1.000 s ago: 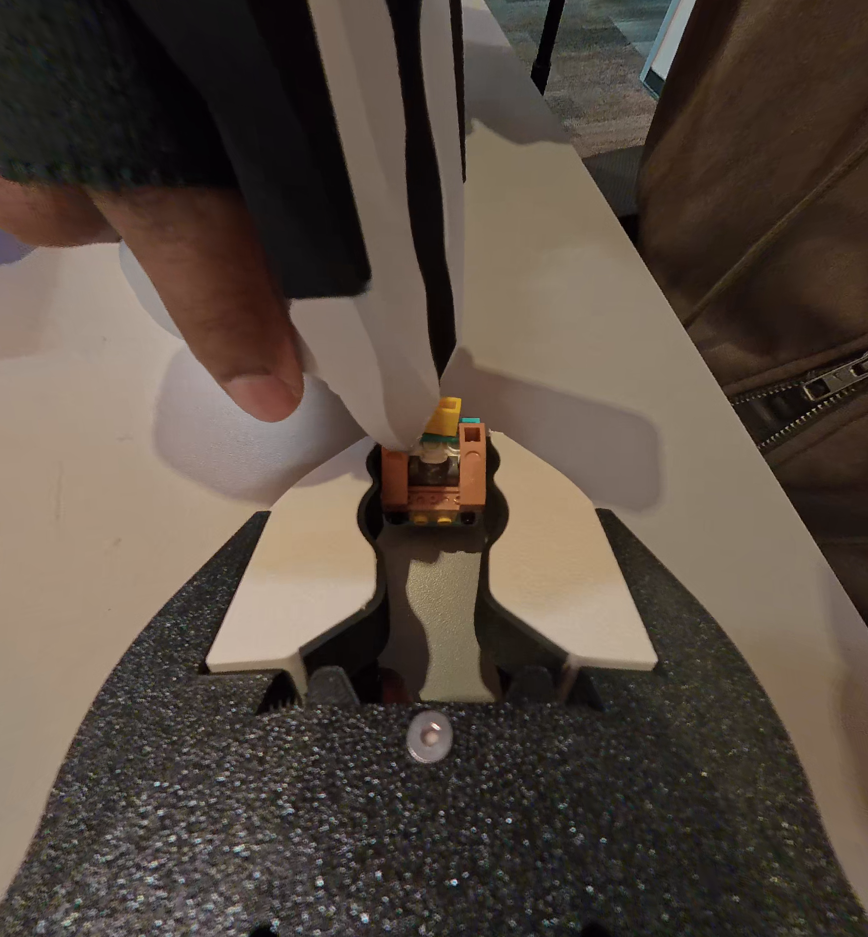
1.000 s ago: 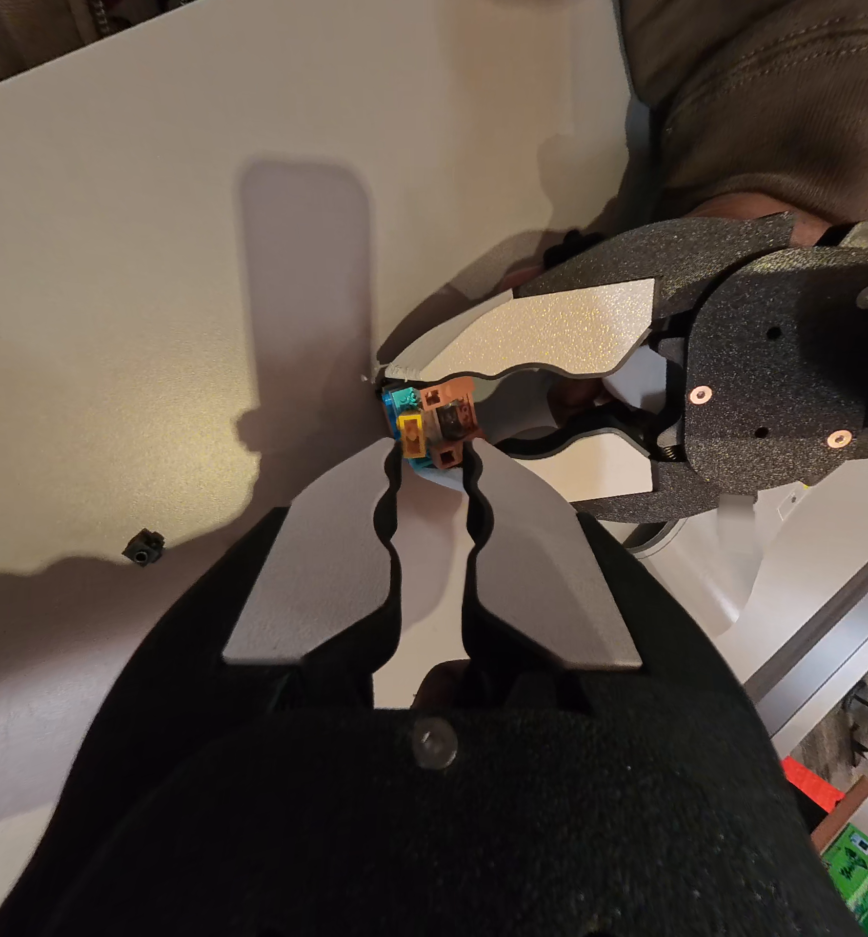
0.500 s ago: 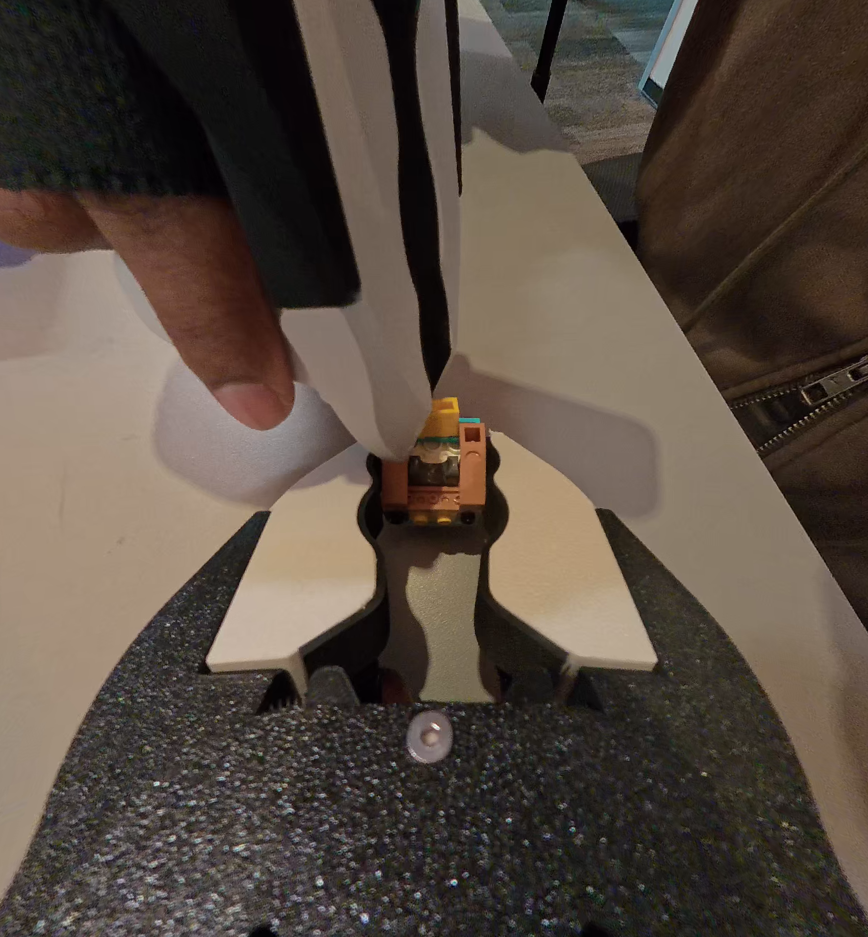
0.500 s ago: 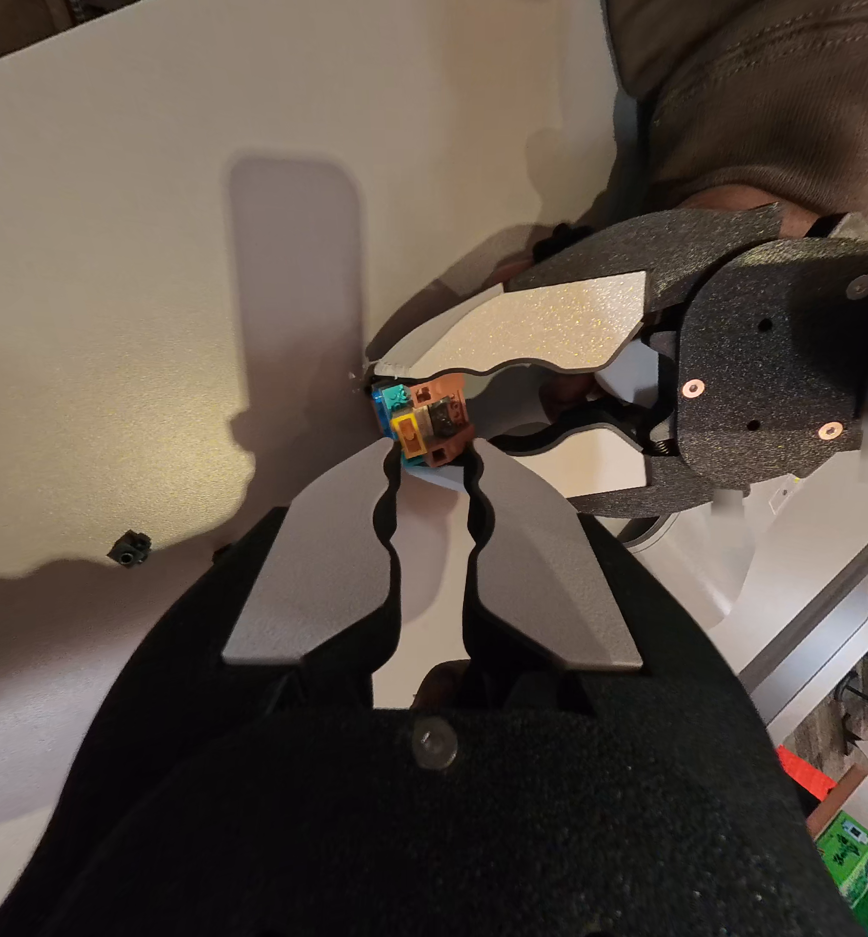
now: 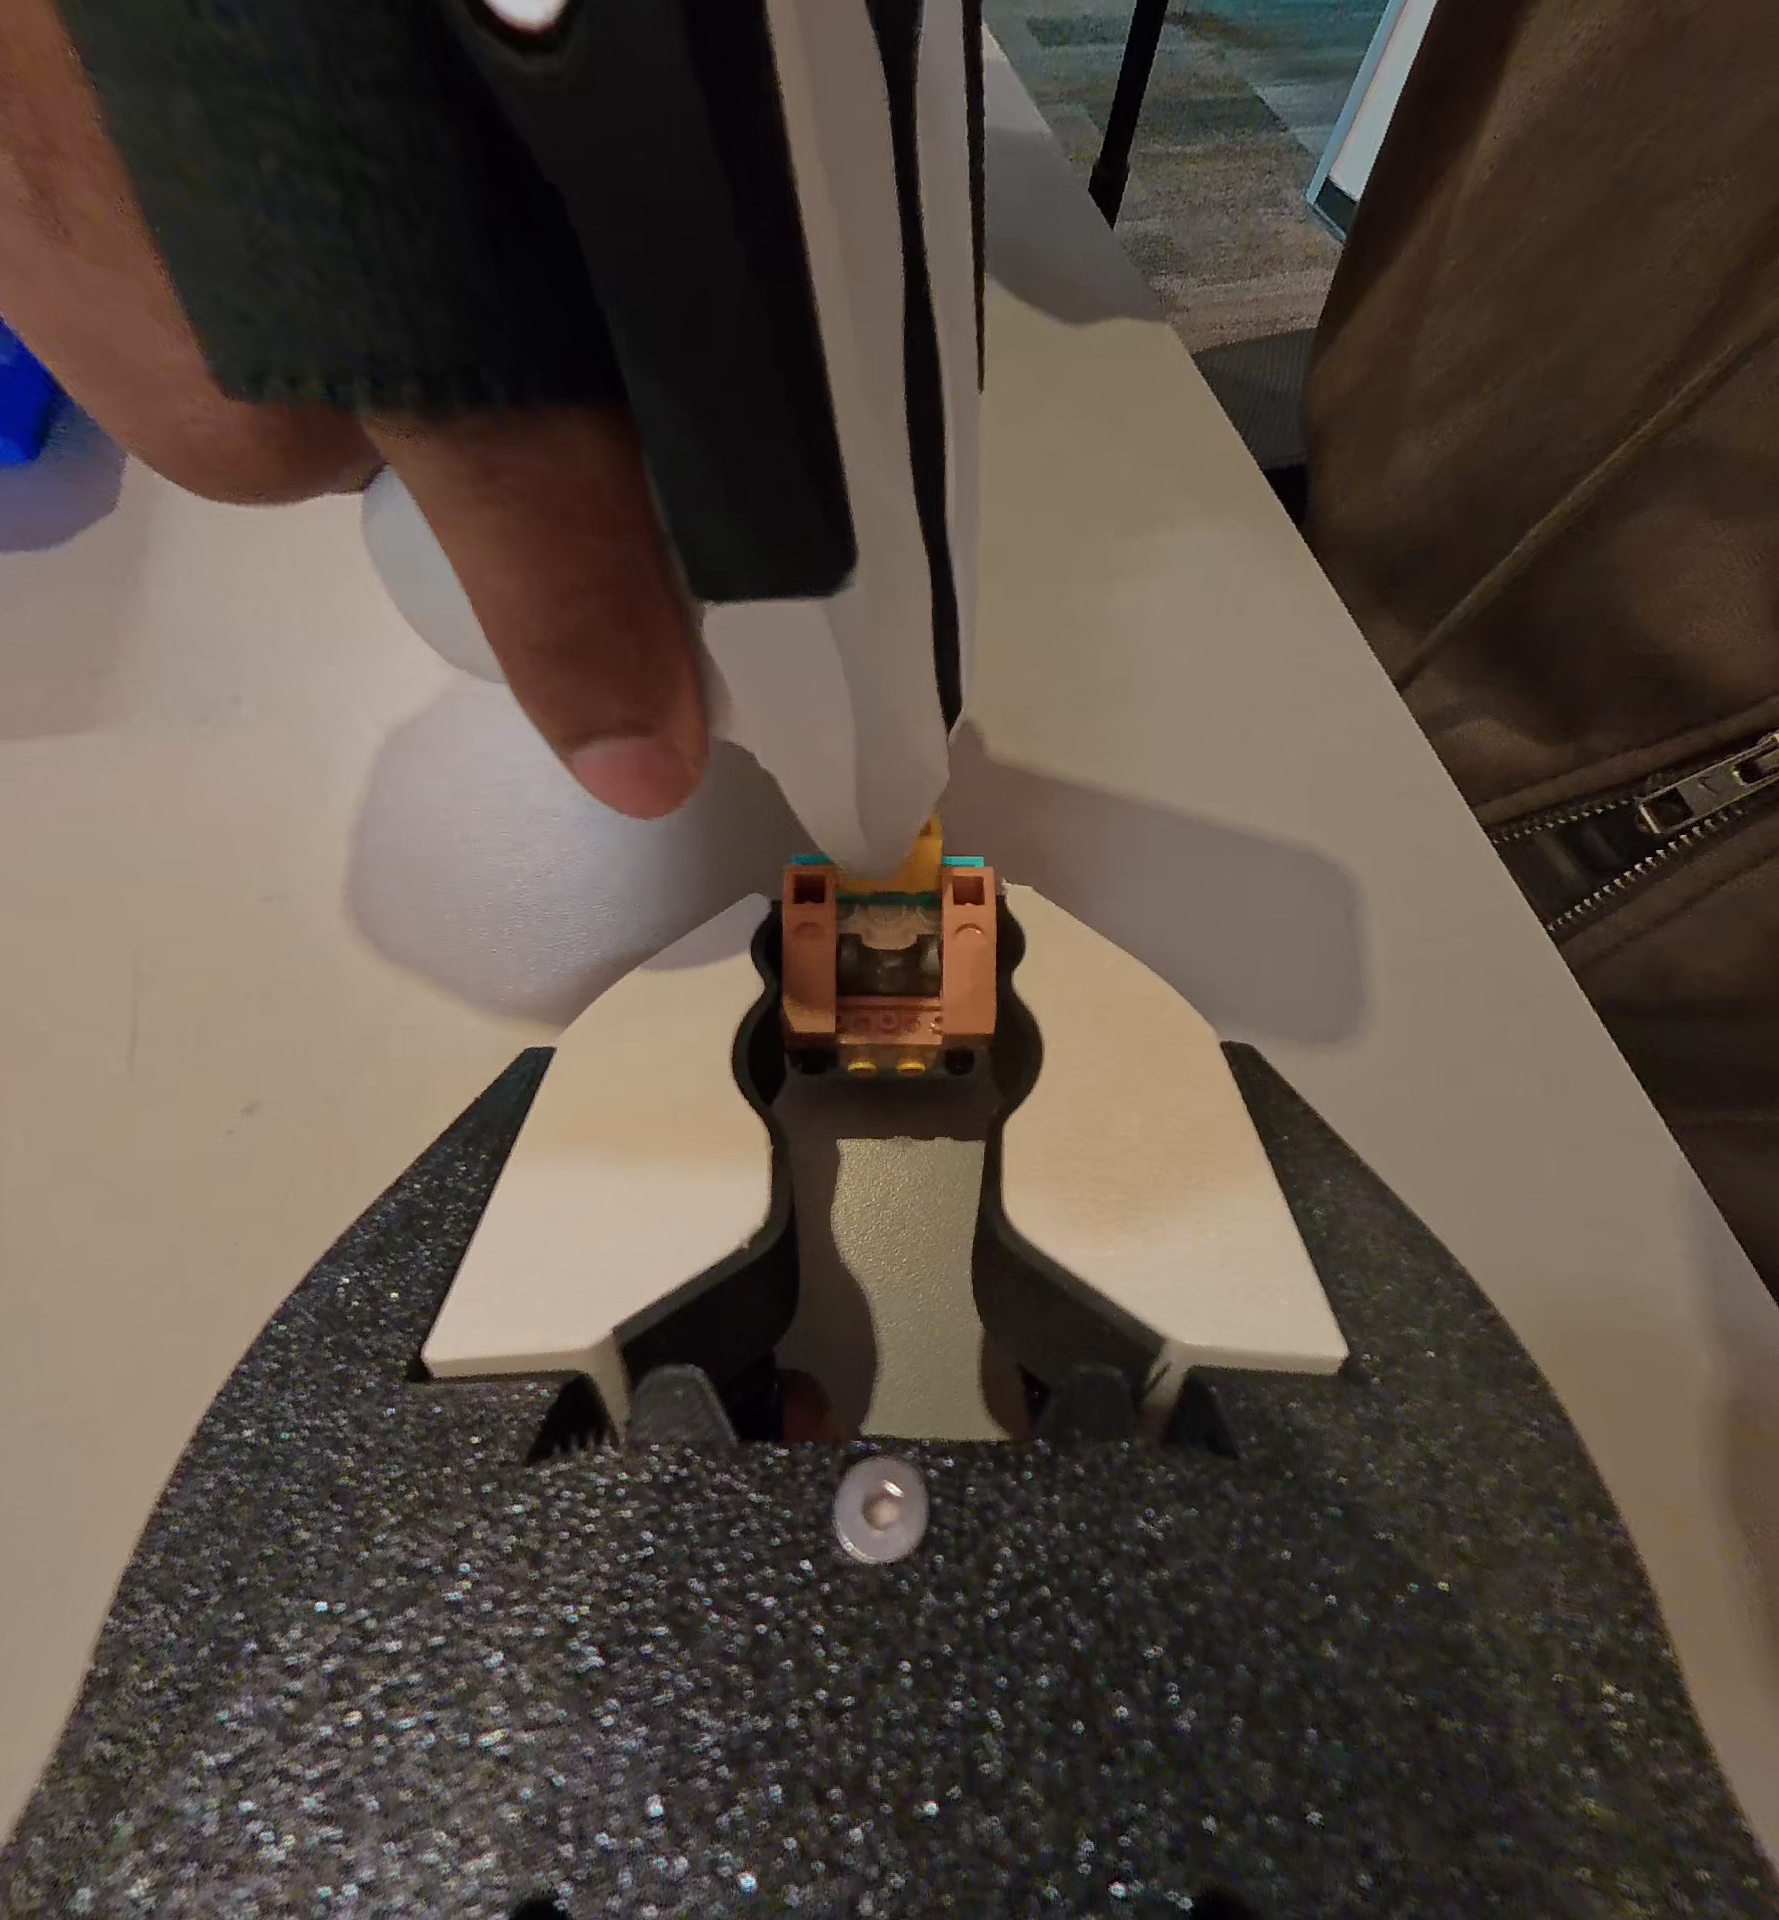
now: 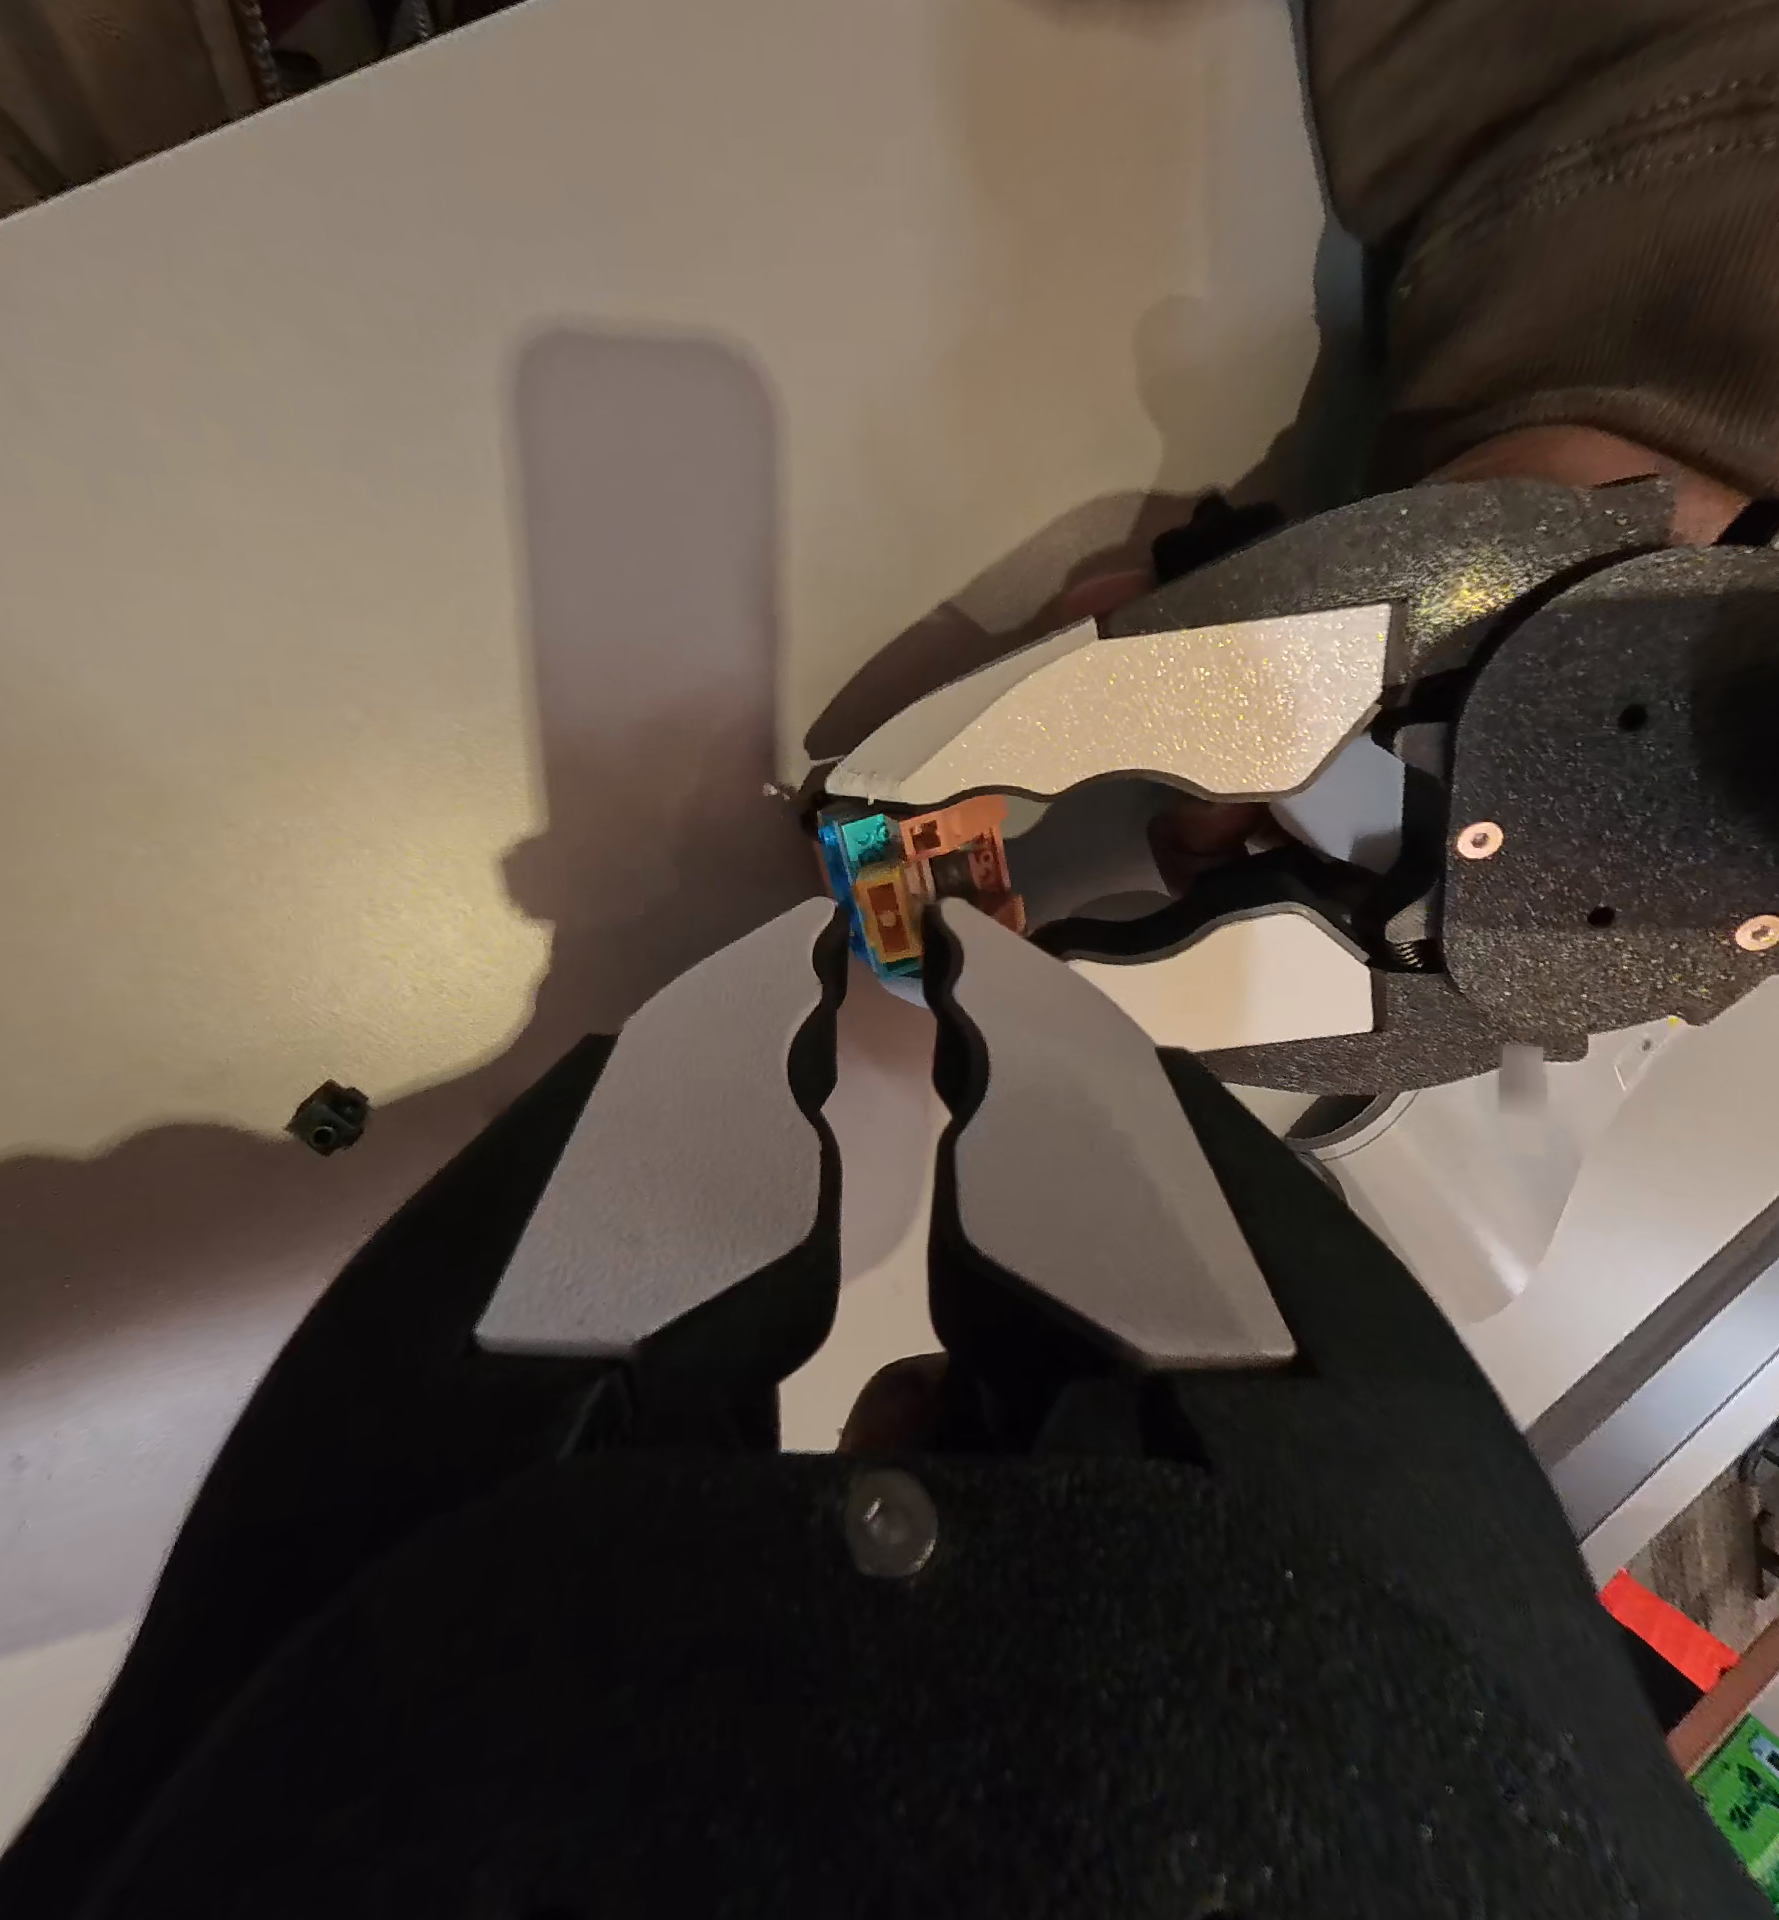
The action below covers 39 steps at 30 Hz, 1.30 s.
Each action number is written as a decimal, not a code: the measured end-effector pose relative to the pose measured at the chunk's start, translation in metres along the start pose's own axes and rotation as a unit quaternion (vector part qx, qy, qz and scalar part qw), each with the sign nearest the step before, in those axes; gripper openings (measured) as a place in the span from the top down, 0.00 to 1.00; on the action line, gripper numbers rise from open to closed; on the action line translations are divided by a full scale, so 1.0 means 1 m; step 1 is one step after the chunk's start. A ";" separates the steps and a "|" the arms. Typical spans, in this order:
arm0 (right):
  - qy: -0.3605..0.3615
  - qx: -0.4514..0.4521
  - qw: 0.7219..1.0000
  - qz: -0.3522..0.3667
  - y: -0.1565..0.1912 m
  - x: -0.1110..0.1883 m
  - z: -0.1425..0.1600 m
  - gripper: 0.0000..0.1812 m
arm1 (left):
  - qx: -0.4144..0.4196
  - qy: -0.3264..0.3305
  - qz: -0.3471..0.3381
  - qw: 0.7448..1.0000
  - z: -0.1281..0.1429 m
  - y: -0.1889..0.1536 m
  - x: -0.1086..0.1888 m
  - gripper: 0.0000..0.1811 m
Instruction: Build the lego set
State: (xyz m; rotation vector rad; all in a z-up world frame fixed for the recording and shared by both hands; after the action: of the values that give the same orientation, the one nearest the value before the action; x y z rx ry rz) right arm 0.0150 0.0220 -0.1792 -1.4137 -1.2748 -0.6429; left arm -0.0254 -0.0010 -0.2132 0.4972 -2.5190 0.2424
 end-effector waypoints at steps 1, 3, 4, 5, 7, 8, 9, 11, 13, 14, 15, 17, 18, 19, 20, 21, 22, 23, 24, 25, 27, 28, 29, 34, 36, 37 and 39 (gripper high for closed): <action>0.001 0.001 1.000 -0.003 0.000 -0.001 0.000 0.94 | -0.001 0.001 0.000 1.000 0.000 0.000 0.000 0.79; 0.001 0.002 1.000 -0.007 0.000 -0.002 0.000 0.95 | -0.003 0.005 0.000 1.000 0.001 -0.001 -0.001 0.79; 0.002 0.002 1.000 -0.010 0.000 -0.002 0.000 0.95 | -0.003 0.005 0.000 1.000 0.001 -0.001 -0.001 0.79; 0.002 0.001 1.000 -0.014 0.000 -0.002 0.000 0.95 | -0.003 0.005 0.000 1.000 0.001 -0.001 -0.001 0.79; 0.004 0.000 1.000 -0.022 -0.001 -0.002 -0.001 0.95 | -0.002 0.004 0.000 1.000 0.001 0.000 -0.001 0.79; 0.006 0.000 1.000 -0.028 -0.002 -0.002 -0.001 0.95 | -0.003 0.005 0.000 1.000 0.001 0.000 -0.001 0.79; 0.007 0.000 0.999 -0.034 -0.002 -0.002 -0.001 0.95 | -0.003 0.005 0.000 1.000 0.001 -0.001 -0.001 0.79; 0.011 0.000 0.999 -0.048 -0.003 -0.003 -0.002 0.95 | -0.005 0.007 0.000 1.000 0.001 -0.001 -0.001 0.79; 0.016 -0.001 0.998 -0.065 -0.003 -0.003 -0.002 0.96 | -0.005 0.006 0.001 1.000 0.001 -0.001 -0.002 0.79; 0.017 -0.002 0.997 -0.073 -0.003 -0.003 -0.002 0.96 | -0.005 0.006 0.002 1.000 0.001 -0.001 -0.002 0.79; 0.018 -0.002 0.997 -0.079 -0.004 -0.003 -0.002 0.96 | -0.005 0.005 0.002 1.000 0.001 -0.001 -0.002 0.79; 0.018 0.000 0.996 -0.089 -0.005 -0.003 -0.002 0.96 | -0.005 0.006 0.002 1.000 0.001 -0.001 -0.002 0.79; 0.019 0.001 0.995 -0.093 -0.005 -0.004 -0.003 0.96 | -0.006 0.007 0.002 1.000 0.001 -0.002 -0.002 0.79; 0.019 0.003 0.995 -0.096 -0.005 -0.004 -0.003 0.96 | -0.006 0.007 0.002 1.000 0.001 -0.002 -0.002 0.79; 0.020 0.005 0.995 -0.097 -0.005 -0.005 -0.003 0.96 | -0.007 0.008 0.002 1.000 0.001 -0.002 -0.002 0.79; 0.020 0.007 0.995 -0.097 -0.006 -0.005 -0.003 0.96 | -0.008 0.007 0.003 1.000 0.001 -0.002 -0.002 0.79; 0.020 0.008 0.995 -0.095 -0.006 -0.005 -0.004 0.96 | -0.008 0.005 0.003 1.000 0.001 -0.002 -0.001 0.79; 0.020 0.009 0.995 -0.095 -0.007 -0.005 -0.004 0.96 | -0.007 0.005 0.003 1.000 0.001 -0.002 -0.001 0.79; 0.020 0.008 0.995 -0.095 -0.007 -0.006 -0.004 0.96 | -0.007 0.005 0.003 1.000 0.001 -0.002 -0.001 0.79; 0.020 0.009 0.995 -0.095 -0.007 -0.006 -0.004 0.95 | -0.007 0.005 0.003 1.000 0.001 -0.002 -0.001 0.79; 0.020 0.009 0.995 -0.094 -0.007 -0.006 -0.004 0.95 | -0.007 0.004 0.003 1.000 0.001 -0.002 -0.001 0.79; 0.020 0.009 0.995 -0.093 -0.007 -0.005 -0.004 0.95 | -0.007 0.003 0.003 1.000 0.001 -0.002 -0.001 0.79; 0.020 0.010 0.995 -0.093 -0.006 -0.005 -0.004 0.94 | -0.007 0.003 0.004 1.000 0.001 -0.002 -0.001 0.79; 0.024 0.010 0.995 -0.098 -0.004 -0.006 -0.003 0.95 | -0.006 0.001 0.004 1.000 0.000 -0.002 -0.001 0.79; 0.024 0.010 0.994 -0.103 -0.003 -0.006 -0.004 0.95 | -0.006 0.002 0.004 1.000 0.000 -0.002 -0.001 0.79; 0.024 0.010 0.994 -0.106 -0.003 -0.006 -0.004 0.95 | -0.007 0.002 0.005 1.000 0.000 -0.002 -0.001 0.79; 0.024 0.010 0.994 -0.110 -0.003 -0.006 -0.004 0.95 | -0.007 0.001 0.006 1.000 0.000 -0.003 -0.001 0.79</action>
State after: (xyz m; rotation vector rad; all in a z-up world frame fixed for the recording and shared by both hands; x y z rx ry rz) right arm 0.0119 0.0161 -0.1826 -1.2436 -1.4057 -0.8048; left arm -0.0235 -0.0032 -0.2138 0.4763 -2.5199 0.2303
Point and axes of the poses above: each gripper's, where its closed fingertips meet, x back along the fingers, z out of its underside, y = z × x across the jaws, the point moved 4 cm from there along x, back along the fingers
